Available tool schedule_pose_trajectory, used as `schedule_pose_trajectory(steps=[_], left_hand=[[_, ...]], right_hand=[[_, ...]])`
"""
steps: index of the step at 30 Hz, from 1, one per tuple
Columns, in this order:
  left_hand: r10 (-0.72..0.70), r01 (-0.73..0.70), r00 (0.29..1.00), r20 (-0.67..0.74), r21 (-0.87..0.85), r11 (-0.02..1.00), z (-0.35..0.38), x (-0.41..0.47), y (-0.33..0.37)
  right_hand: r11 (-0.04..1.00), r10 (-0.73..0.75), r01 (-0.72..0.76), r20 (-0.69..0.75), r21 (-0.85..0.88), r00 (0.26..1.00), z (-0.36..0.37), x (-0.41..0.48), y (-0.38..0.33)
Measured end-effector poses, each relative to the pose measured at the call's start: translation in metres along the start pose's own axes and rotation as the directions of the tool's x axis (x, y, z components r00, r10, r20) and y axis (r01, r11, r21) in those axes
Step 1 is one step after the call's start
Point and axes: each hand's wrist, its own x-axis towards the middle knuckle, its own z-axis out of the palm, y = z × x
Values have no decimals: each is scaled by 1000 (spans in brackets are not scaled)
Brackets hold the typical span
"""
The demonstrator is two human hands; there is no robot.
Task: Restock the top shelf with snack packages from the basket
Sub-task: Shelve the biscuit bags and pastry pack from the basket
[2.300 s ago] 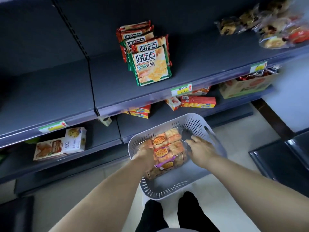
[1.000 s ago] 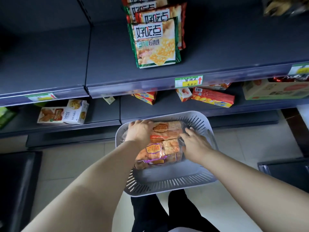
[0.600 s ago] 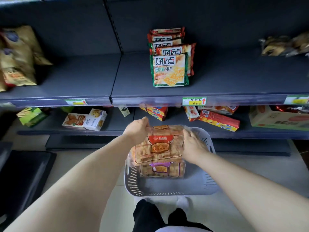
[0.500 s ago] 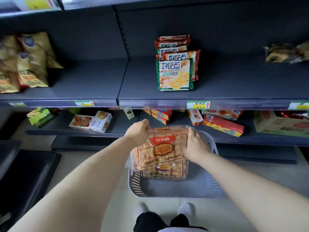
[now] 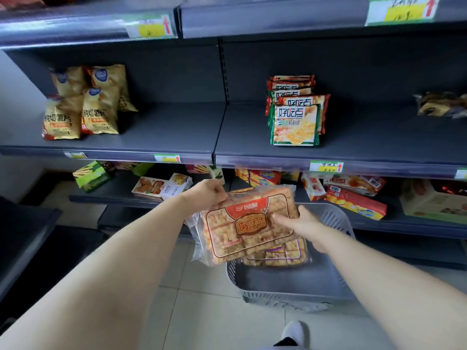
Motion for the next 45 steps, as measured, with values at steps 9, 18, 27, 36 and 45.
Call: schedule_pose_trajectory(steps=[9, 18, 27, 36, 45], left_hand=[[-22, 22, 1000, 14, -24, 999, -60, -47, -51], [137, -101, 969, -203, 181, 978, -97, -103, -58], [-143, 12, 853, -501, -254, 967, -124, -140, -75], [-62, -198, 925, -375, -616, 763, -146, -172, -56], [-44, -457, 795, -606, -645, 612, -202, -153, -18]], right_hand=[[969, -24, 37, -58, 243, 998, 70, -45, -16], [901, -118, 180, -175, 394, 977, 124, -99, -38], [691, -206, 364, -312, 624, 927, 124, -152, -83], [604, -307, 477, -366, 638, 878, 105, -179, -137], [573, -599, 788, -541, 225, 590, 71, -187, -224]])
